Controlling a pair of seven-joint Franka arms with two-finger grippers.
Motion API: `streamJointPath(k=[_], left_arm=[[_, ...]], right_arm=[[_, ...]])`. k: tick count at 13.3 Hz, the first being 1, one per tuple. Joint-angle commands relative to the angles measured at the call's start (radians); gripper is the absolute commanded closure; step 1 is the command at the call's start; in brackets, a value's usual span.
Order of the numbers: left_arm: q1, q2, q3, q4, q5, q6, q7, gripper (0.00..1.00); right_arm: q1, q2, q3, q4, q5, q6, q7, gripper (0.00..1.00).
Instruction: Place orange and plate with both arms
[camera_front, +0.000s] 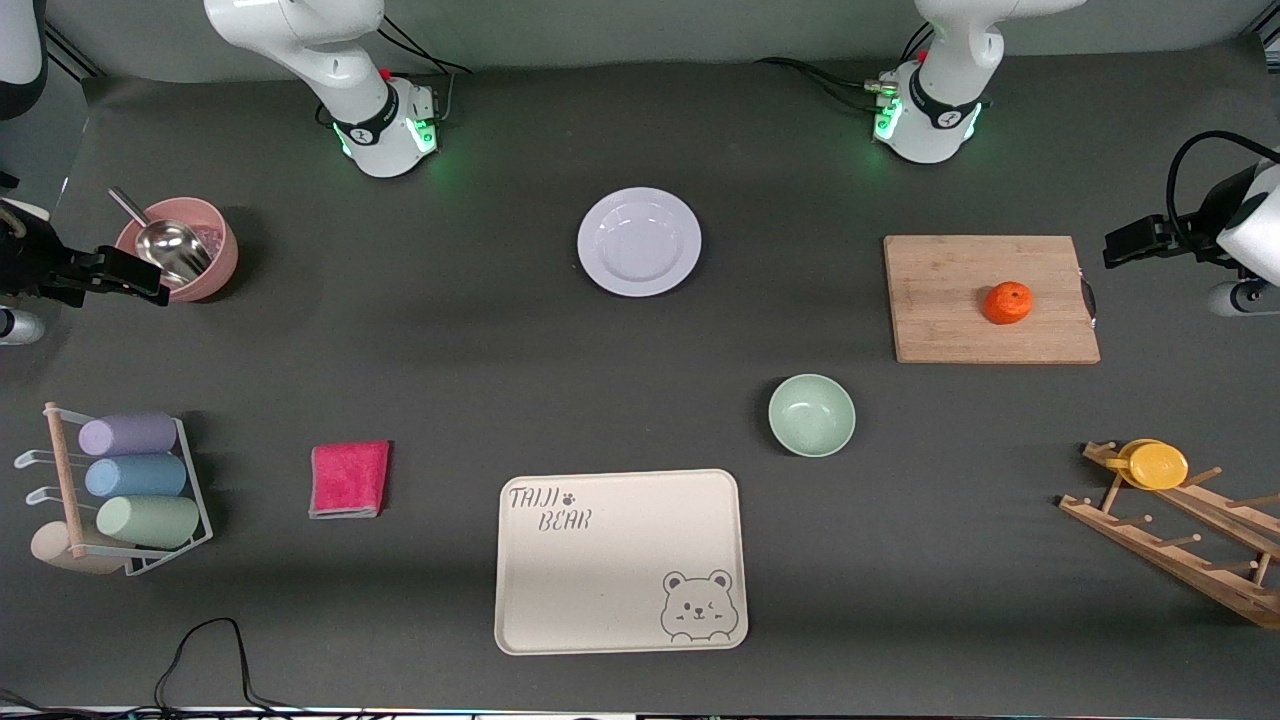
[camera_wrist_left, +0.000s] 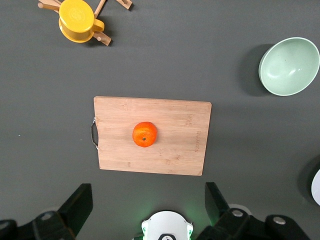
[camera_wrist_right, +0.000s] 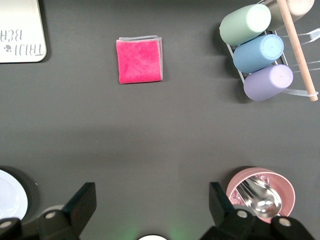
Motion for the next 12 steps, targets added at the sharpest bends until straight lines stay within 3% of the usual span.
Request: streamJointPath(k=[1, 7, 12], left_arm=[[-0.01, 0.008, 0.008, 0.028, 0.011, -0.013, 0.011, 0.0], [-0.007, -0.026, 0.011, 0.018, 0.013, -0.097, 0.018, 0.0], [-0.005, -0.323, 0.05, -0.258, 0.016, -0.114, 0.021, 0.0]], right_arm=[[0.004, -0.025, 0.005, -0.015, -0.015, -0.012, 0.031, 0.0], [0.004, -0.065, 0.007, -0.084, -0.004, 0.02, 0.032, 0.0], [0.005, -0.067, 0.008, -0.087, 0.001, 0.018, 0.034, 0.0]])
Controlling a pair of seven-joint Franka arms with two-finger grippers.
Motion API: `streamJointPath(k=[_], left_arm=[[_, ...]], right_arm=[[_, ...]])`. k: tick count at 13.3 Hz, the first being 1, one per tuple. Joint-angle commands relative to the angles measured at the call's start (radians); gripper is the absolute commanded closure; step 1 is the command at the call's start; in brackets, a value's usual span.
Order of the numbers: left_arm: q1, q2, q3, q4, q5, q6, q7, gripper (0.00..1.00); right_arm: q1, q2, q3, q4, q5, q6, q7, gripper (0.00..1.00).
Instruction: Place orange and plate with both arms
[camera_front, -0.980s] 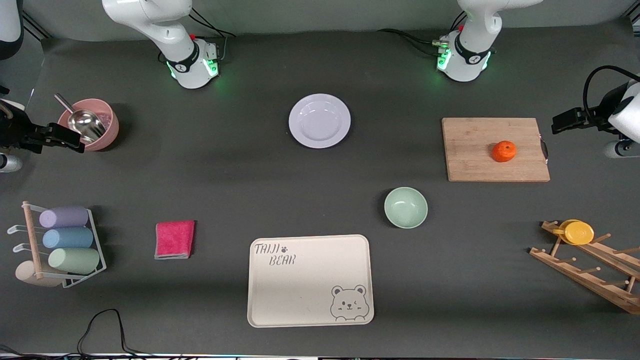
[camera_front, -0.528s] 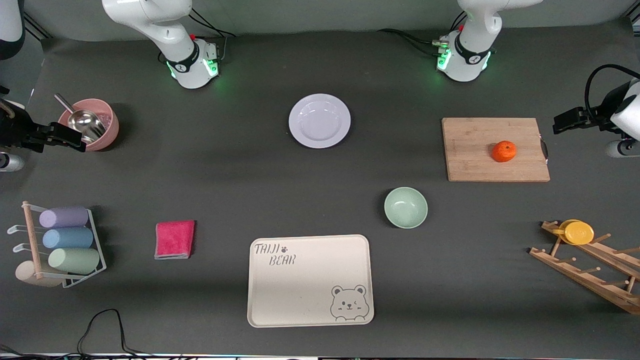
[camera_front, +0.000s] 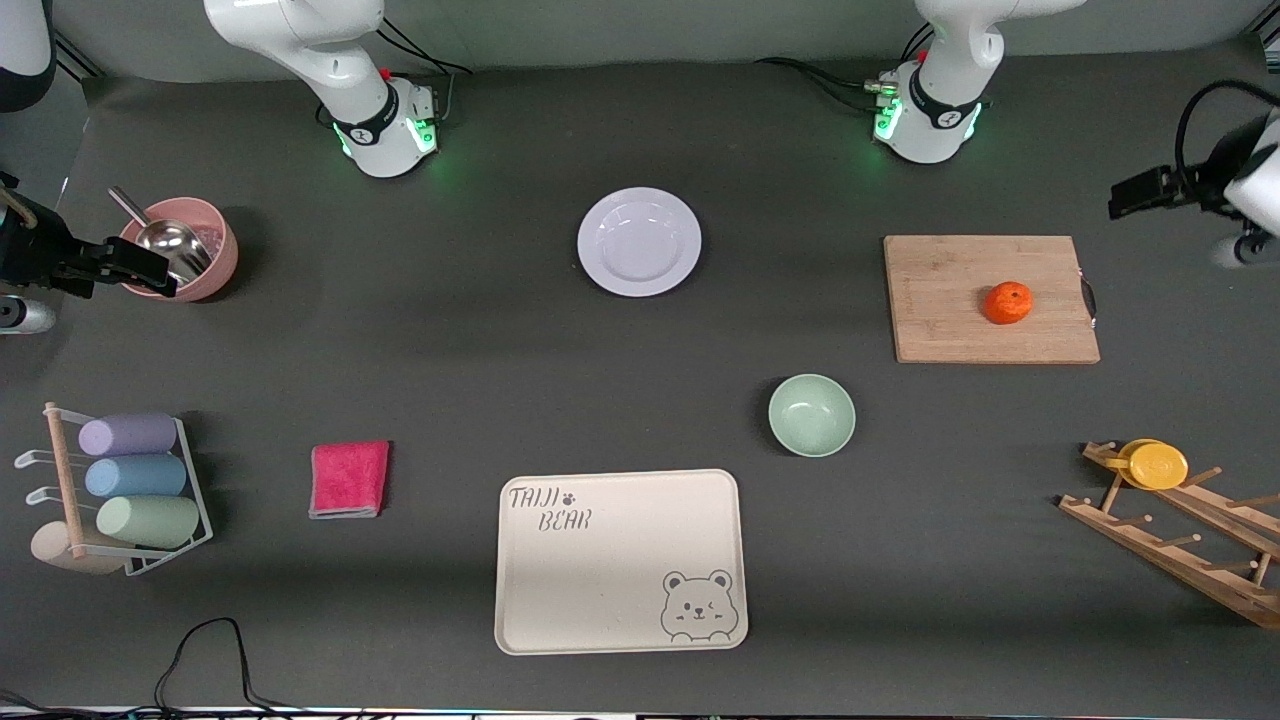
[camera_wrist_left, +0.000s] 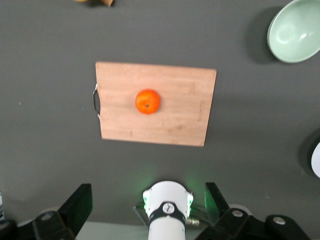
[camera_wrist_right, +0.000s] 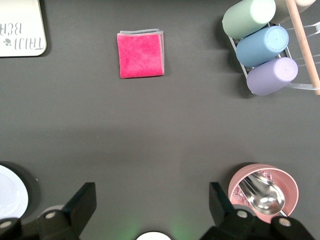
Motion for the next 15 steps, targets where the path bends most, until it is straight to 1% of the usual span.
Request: streamJointPath(k=[1, 3, 4, 5, 7, 8, 9, 10, 11, 12, 14, 15], left_arm=[[-0.005, -0.21, 0.034, -0.179, 0.019, 0.002, 0.034, 0.0], [-0.005, -0.233, 0.047, -0.213, 0.024, 0.002, 0.037, 0.0], [-0.005, -0.238, 0.06, -0.242, 0.028, 0.02, 0.037, 0.0], [-0.005, -0.256, 0.063, -0.294, 0.034, 0.063, 0.037, 0.0], [-0.005, -0.272, 0.066, -0.429, 0.039, 0.202, 0.038, 0.0], [-0.004, -0.263, 0.086, -0.5, 0.039, 0.306, 0.047, 0.0], [-0.004, -0.247, 0.096, -0.576, 0.039, 0.418, 0.067, 0.0], [-0.004, -0.218, 0.1, -0.642, 0.039, 0.527, 0.072, 0.0], [-0.004, -0.171, 0.1, -0.687, 0.039, 0.615, 0.072, 0.0], [-0.002, -0.12, 0.101, -0.713, 0.037, 0.684, 0.072, 0.0], [0.013, -0.048, 0.101, -0.77, 0.037, 0.802, 0.072, 0.0], [0.016, -0.022, 0.101, -0.802, 0.037, 0.851, 0.074, 0.0]], right_arm=[[0.025, -0.031, 0.001, -0.035, 0.023, 0.004, 0.032, 0.0], [0.039, -0.078, 0.0, -0.119, 0.079, 0.038, 0.073, 0.0], [0.079, -0.107, 0.0, -0.165, 0.087, 0.067, 0.106, 0.0], [0.107, -0.124, 0.001, -0.192, 0.09, 0.085, 0.134, 0.0], [0.148, -0.124, 0.0, -0.203, 0.182, 0.099, 0.188, 0.0], [0.161, -0.126, 0.001, -0.221, 0.228, 0.115, 0.2, 0.0], [0.183, -0.129, 0.006, -0.241, 0.276, 0.139, 0.21, 0.0], [0.213, -0.134, 0.007, -0.25, 0.285, 0.161, 0.248, 0.0], [0.231, -0.132, 0.029, -0.252, 0.287, 0.174, 0.29, 0.0], [0.231, -0.132, 0.071, -0.252, 0.288, 0.187, 0.318, 0.0], [0.231, -0.132, 0.121, -0.253, 0.308, 0.211, 0.367, 0.0], [0.233, -0.132, 0.134, -0.262, 0.361, 0.211, 0.369, 0.0]])
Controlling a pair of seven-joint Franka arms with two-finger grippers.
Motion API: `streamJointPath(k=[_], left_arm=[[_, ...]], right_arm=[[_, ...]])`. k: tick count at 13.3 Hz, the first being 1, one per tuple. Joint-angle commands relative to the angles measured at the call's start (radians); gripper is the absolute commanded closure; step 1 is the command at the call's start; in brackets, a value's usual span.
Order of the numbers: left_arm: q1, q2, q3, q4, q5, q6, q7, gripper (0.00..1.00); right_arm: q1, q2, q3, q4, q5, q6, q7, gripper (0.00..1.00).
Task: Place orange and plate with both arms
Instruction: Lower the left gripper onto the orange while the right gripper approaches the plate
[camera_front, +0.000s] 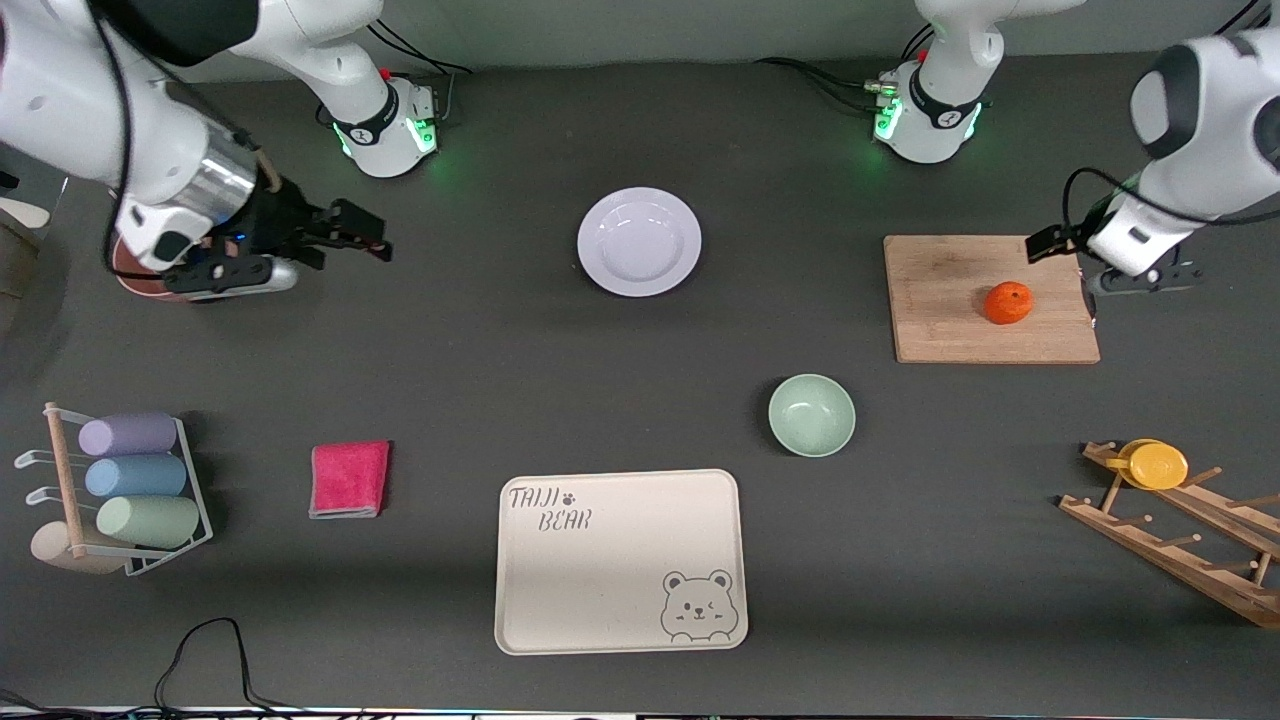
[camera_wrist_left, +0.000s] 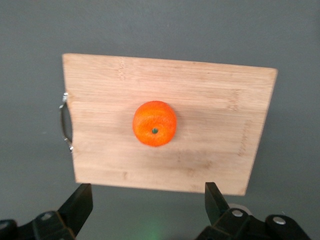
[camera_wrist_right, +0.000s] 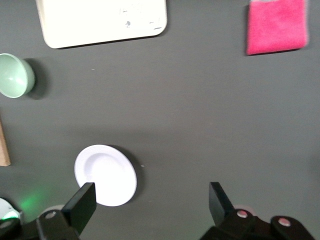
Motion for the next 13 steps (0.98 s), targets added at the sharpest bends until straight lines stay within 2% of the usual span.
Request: streamJointPath(k=[1, 3, 5, 7, 8, 10, 13], left_arm=[[0.012, 0.056, 0.001, -0.063, 0.012, 0.11, 0.016, 0.0], [0.012, 0.114, 0.001, -0.069, 0.012, 0.167, 0.016, 0.0], [0.012, 0.181, 0.001, -0.086, 0.013, 0.249, 0.016, 0.0], [0.011, 0.233, -0.001, -0.095, 0.013, 0.32, 0.019, 0.0], [0.011, 0.255, 0.001, -0.095, 0.012, 0.348, 0.033, 0.0], [0.012, 0.309, 0.001, -0.095, 0.012, 0.423, 0.04, 0.0], [0.012, 0.329, 0.001, -0.094, 0.012, 0.442, 0.04, 0.04]], right_arm=[[0.001, -0.031, 0.025, -0.057, 0.117, 0.025, 0.033, 0.0], [0.001, -0.04, 0.024, -0.095, 0.236, 0.03, 0.024, 0.0], [-0.002, -0.089, 0.019, -0.2, 0.354, 0.072, -0.002, 0.0], [-0.003, -0.138, 0.016, -0.312, 0.448, 0.123, -0.121, 0.0], [-0.005, -0.159, 0.004, -0.374, 0.511, 0.147, -0.196, 0.0], [-0.005, -0.175, -0.028, -0.452, 0.577, 0.165, -0.325, 0.0], [-0.005, -0.178, -0.102, -0.599, 0.738, 0.18, -0.584, 0.0]])
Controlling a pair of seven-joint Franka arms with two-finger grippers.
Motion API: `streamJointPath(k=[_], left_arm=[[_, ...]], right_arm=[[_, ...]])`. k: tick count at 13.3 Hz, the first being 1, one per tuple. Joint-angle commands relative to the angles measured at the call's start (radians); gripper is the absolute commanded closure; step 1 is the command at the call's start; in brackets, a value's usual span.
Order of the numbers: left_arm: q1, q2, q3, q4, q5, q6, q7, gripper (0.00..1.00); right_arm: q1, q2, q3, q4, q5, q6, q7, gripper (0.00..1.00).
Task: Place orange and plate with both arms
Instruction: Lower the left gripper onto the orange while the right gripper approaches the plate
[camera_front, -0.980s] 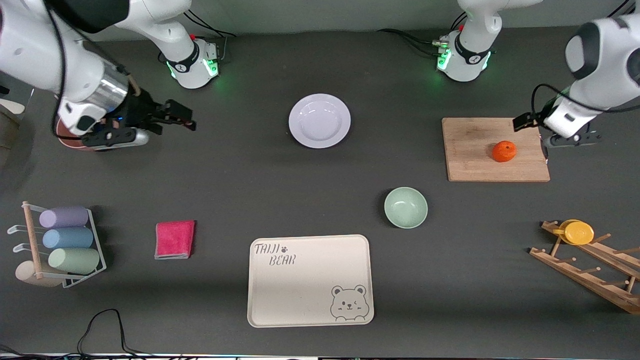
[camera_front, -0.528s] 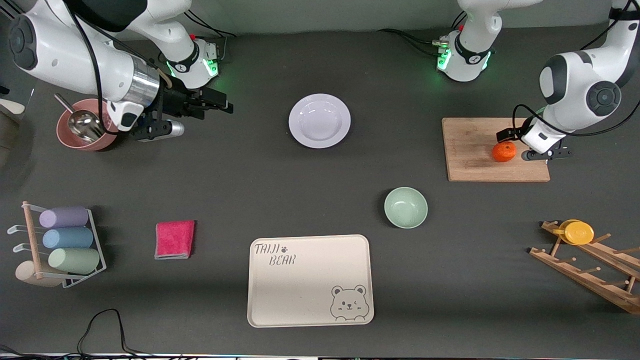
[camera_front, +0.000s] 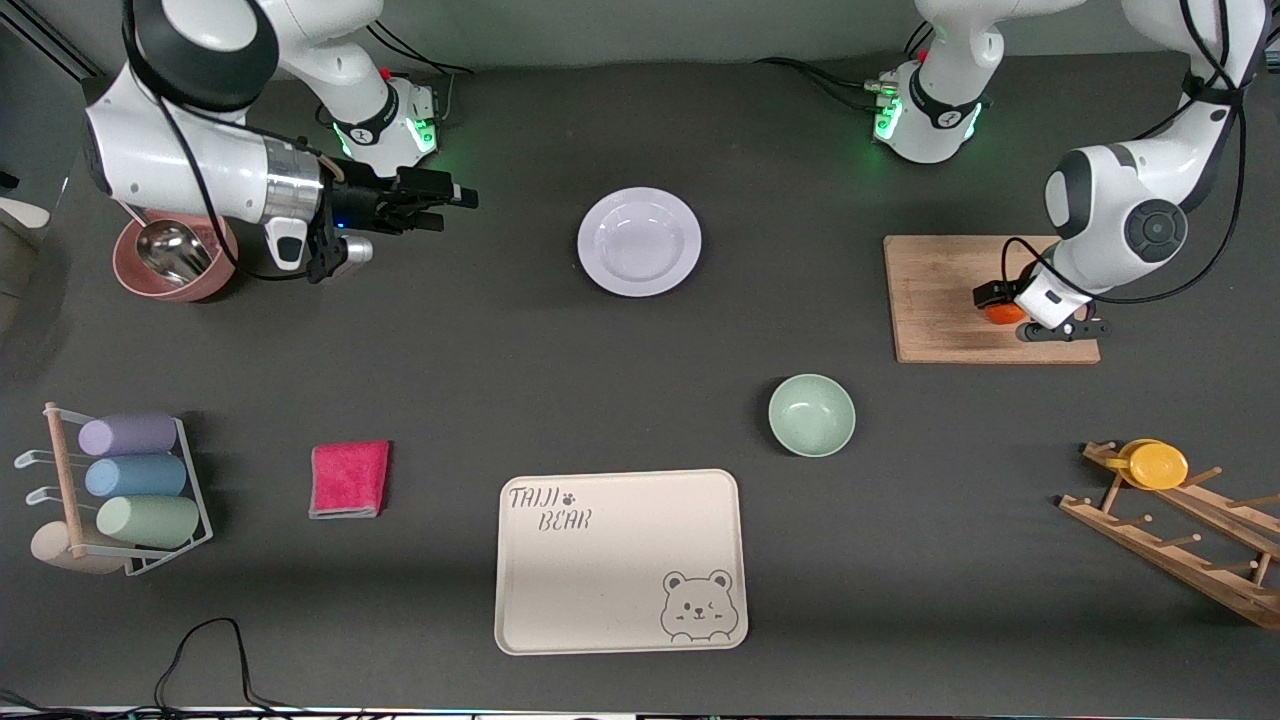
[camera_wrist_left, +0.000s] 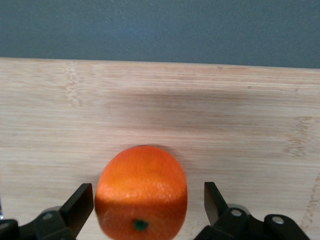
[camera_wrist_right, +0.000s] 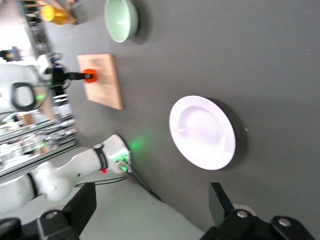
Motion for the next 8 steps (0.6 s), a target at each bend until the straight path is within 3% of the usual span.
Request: streamJointPath(k=[1, 2, 3, 8], left_arm=[[0.005, -0.002, 0.001, -0.002, 0.011, 0.01, 0.017, 0.28], [0.005, -0.005, 0.001, -0.002, 0.011, 0.007, 0.023, 0.9], [0.005, -0.007, 0.001, 0.0, 0.011, 0.003, 0.026, 1.0], [0.005, -0.048, -0.001, 0.018, 0.011, -0.056, 0.025, 1.0]], right_arm=[[-0.001, -0.034, -0.039, -0.17, 0.154, 0.061, -0.24, 0.0], [-0.004, -0.022, -0.039, -0.217, 0.22, 0.081, -0.331, 0.0], [-0.004, -0.003, -0.039, -0.263, 0.287, 0.095, -0.421, 0.0], [-0.004, 0.246, -0.039, -0.328, 0.557, 0.097, -0.894, 0.0]])
